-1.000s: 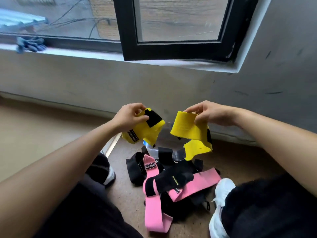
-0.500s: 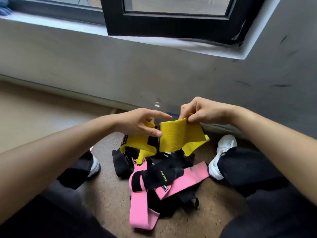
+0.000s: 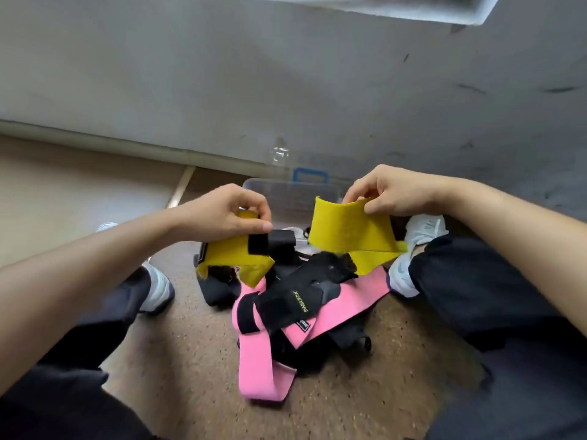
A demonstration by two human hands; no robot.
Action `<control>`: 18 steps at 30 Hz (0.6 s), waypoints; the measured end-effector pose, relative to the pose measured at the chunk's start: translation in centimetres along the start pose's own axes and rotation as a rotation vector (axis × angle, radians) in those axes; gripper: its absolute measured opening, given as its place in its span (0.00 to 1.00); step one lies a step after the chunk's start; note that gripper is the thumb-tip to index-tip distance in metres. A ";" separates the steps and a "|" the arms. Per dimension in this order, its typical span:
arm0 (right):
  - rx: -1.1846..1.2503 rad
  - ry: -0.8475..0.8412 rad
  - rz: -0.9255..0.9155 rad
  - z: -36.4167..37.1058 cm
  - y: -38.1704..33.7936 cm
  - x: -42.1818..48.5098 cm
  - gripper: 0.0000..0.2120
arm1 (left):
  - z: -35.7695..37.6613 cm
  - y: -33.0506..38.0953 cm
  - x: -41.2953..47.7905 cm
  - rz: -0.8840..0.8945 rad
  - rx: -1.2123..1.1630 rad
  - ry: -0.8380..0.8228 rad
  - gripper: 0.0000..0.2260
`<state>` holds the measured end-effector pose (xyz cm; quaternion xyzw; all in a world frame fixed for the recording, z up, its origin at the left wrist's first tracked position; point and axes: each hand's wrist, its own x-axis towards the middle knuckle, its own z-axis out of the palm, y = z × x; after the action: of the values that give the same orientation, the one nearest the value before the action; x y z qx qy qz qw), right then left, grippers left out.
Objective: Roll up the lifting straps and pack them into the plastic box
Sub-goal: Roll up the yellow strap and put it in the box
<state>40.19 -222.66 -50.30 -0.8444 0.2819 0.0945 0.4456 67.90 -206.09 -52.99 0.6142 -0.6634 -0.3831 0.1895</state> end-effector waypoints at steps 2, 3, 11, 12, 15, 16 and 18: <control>0.005 -0.001 -0.018 0.5 -0.5 0.3 0.19 | 0.5 0.1 0.7 0.002 0.042 0.144 0.09; 0.009 -0.007 -0.031 0.6 -0.8 0.3 0.19 | 0.6 0.2 0.9 -0.005 0.071 0.166 0.17; -0.061 -0.063 -0.150 1.3 -3.1 -0.1 0.20 | 1.9 2.7 1.5 0.141 0.273 -0.013 0.09; -0.061 -0.048 -0.141 1.3 -2.8 -0.1 0.18 | 1.7 2.5 1.5 0.142 0.270 0.009 0.06; -0.045 -0.080 -0.072 1.4 -1.5 0.1 0.11 | 0.6 1.4 1.1 0.111 0.163 0.115 0.12; -0.023 -0.110 -0.035 1.6 -0.9 0.2 0.11 | 0.0 1.0 0.8 0.093 0.132 0.136 0.13; 0.023 -0.161 0.035 2.0 0.4 0.3 0.12 | -1.0 0.1 0.2 0.034 0.089 0.171 0.13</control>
<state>40.37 -221.31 -51.85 -0.8239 0.2609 0.1664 0.4749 68.56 -206.57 -52.30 0.6414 -0.6714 -0.2959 0.2244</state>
